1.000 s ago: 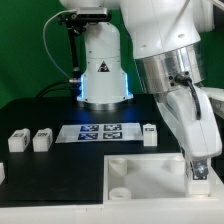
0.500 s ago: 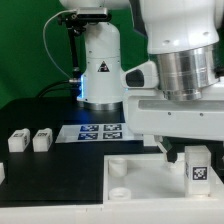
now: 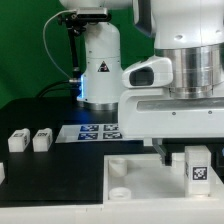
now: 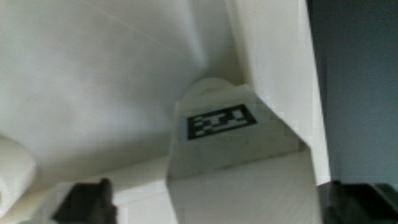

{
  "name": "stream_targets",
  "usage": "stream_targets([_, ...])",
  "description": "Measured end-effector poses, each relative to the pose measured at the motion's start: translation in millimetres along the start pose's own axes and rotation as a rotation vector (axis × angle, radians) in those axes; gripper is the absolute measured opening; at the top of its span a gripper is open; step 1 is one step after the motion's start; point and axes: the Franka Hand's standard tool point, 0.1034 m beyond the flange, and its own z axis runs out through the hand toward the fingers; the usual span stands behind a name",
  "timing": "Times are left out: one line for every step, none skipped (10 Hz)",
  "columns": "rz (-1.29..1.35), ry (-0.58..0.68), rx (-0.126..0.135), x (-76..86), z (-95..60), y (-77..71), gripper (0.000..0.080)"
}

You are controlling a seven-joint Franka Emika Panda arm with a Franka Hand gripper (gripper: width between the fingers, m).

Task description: Assemble one leg

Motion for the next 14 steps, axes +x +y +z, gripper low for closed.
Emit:
stream_targets([0.094,-0.002,0.004,-0.4,0.0,-1.0,0.0424])
stream_targets([0.193,-0.003,0.006,-0.7,0.0,-1.7,0.0424])
stream_targets([0.277,-0.004,0.007,-0.8,0.1,-1.6,0.0292])
stream_targets([0.375,-0.004,0.007,-0.7,0.2,-1.1,0.0292])
stream_targets([0.484,-0.008,0.009,-1.4,0.4,-1.3,0.0292])
stream_targets([0.719,-0.008,0.014,-2.2,1.1,-0.7,0.0292])
stream_targets([0.906,-0.001,0.026,-2.7,1.6,0.6,0.0292])
stream_targets([1.085,-0.014,0.056,-3.2,2.0,2.7,0.0292])
stream_targets([1.198,-0.032,0.072,-3.3,2.2,3.5,0.0292])
stream_targets([1.267,-0.036,0.072,-3.3,2.2,3.6,0.0293])
stream_targets([1.366,-0.045,0.074,-3.5,2.1,3.3,0.0293])
stream_targets([1.419,-0.048,0.074,-3.5,2.1,3.3,0.0294])
stream_targets([1.538,-0.059,0.077,-3.3,1.9,3.3,0.0294])
stream_targets([1.540,-0.059,0.077,-3.3,2.0,3.6,0.0294])
